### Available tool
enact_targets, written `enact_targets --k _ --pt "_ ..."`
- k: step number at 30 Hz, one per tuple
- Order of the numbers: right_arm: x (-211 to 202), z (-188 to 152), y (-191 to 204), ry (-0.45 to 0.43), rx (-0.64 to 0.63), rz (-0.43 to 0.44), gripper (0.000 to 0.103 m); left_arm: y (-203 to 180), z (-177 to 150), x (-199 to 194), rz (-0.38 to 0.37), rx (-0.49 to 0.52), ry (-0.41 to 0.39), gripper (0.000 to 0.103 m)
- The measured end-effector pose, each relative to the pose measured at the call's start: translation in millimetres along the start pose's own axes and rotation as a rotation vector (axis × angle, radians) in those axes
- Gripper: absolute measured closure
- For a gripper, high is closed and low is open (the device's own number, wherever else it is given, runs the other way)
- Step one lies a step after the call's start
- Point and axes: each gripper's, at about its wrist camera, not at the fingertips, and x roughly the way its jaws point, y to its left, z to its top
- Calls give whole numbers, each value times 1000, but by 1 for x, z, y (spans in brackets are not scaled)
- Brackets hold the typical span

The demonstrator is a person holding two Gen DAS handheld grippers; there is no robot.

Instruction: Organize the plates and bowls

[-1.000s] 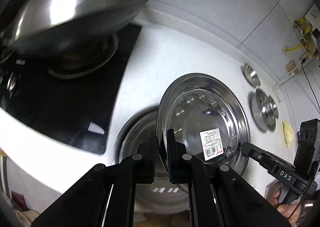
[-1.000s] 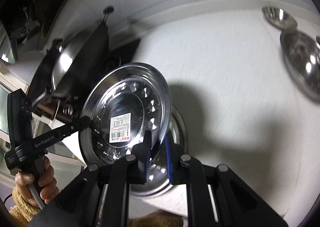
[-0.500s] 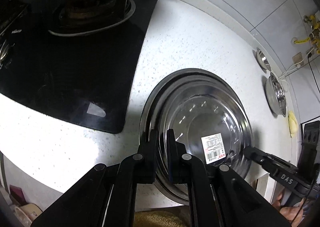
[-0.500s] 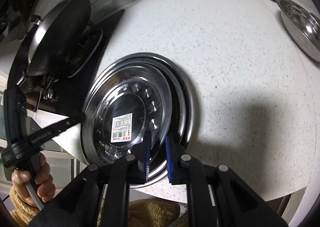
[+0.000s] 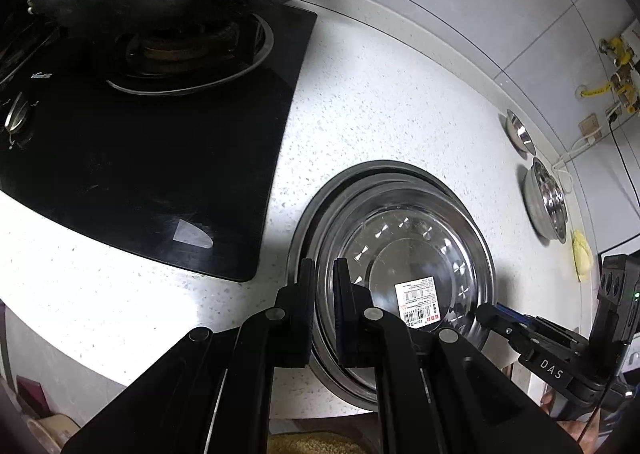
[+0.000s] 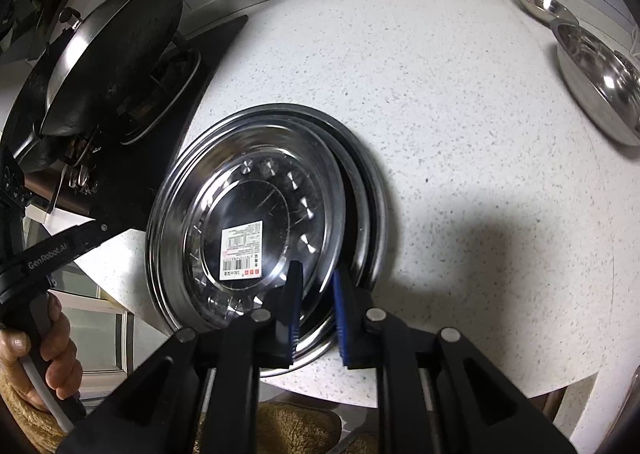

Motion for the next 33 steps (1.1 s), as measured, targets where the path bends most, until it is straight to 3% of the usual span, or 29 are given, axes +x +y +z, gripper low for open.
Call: enact_targets --k 5,8,10,19,28,33 --pt "-2 6 -1 -12 0 11 88 3 0 -5 21 -32 -12 87" --pt "-8 10 -5 -33 -15 15 87 2 -1 -8 35 -41 -25 86" --pt "-11 14 -7 -38 -20 43 80 1 -1 -10 45 -50 -30 83" --pt "-26 17 -21 -66 -75 91 78 -24 -2 -16 84 -68 -71 53" --pt "-48 29 -83 -99 -26 63 78 -70 1 5 90 -70 -43 52" --pt "-80 41 -141 -160 21 0 78 -128 4 27 63 2 -7 52"
